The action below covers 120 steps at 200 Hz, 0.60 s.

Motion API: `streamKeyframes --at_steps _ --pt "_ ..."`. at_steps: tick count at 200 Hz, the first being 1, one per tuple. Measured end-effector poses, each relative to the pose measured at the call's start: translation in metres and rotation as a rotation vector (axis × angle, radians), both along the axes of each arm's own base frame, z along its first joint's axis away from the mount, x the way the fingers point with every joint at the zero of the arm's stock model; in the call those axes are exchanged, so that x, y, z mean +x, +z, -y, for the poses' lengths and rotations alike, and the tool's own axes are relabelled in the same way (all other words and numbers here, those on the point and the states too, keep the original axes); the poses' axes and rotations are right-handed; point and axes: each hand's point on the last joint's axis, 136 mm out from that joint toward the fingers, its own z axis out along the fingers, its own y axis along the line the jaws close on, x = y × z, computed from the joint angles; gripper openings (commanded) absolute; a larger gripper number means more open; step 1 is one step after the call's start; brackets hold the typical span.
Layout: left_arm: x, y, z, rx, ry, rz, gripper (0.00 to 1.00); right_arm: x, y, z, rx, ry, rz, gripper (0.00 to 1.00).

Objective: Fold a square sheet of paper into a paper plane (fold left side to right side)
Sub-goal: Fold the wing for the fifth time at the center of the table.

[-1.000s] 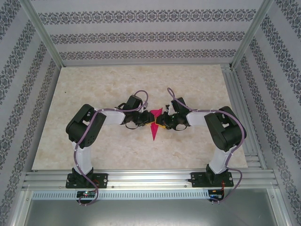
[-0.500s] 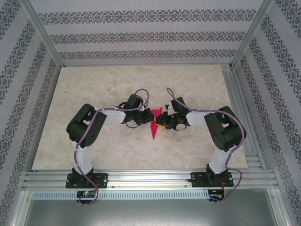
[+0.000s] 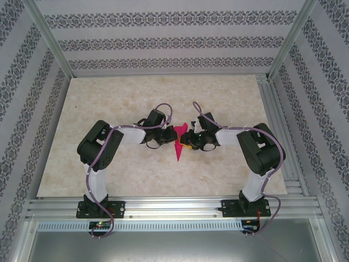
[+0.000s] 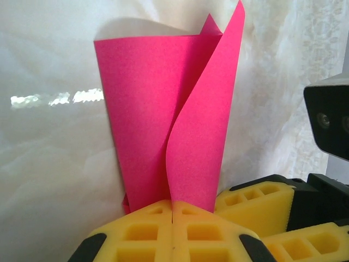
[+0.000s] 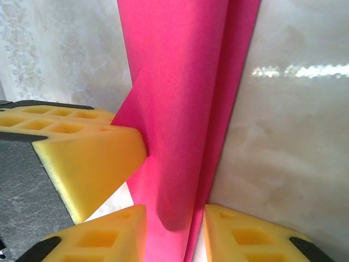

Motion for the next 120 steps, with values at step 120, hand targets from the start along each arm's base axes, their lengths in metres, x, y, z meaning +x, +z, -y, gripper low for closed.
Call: streamKeyframes --at_steps 120 --pt "-0.001 -0.009 0.000 0.003 -0.002 -0.010 0.00 -0.001 0.016 -0.001 0.009 0.006 0.025 0.30"
